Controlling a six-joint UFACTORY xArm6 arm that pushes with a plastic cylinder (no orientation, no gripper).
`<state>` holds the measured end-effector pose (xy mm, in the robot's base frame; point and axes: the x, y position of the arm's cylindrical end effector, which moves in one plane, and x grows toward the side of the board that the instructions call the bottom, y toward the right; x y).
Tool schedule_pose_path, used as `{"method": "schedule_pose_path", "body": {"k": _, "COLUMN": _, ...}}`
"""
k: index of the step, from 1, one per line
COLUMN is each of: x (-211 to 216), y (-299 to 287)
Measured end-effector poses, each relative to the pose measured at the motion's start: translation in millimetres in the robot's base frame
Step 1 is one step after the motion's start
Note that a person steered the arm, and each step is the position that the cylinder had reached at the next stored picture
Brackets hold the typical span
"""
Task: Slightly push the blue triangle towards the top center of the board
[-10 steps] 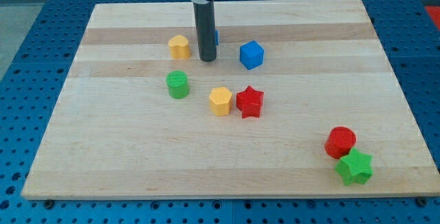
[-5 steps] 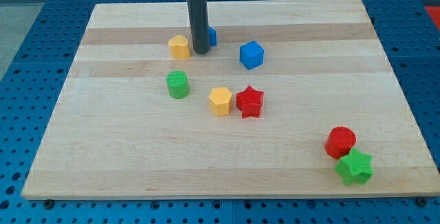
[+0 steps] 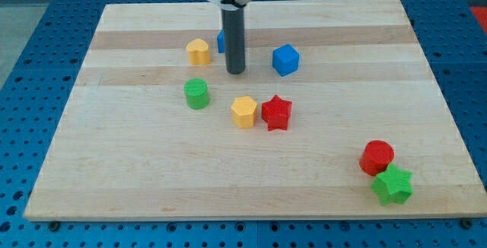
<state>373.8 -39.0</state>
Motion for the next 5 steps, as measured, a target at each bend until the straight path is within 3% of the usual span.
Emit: {"method": "schedule_pose_path", "body": {"k": 5, "x": -50.2, "y": -24.3}}
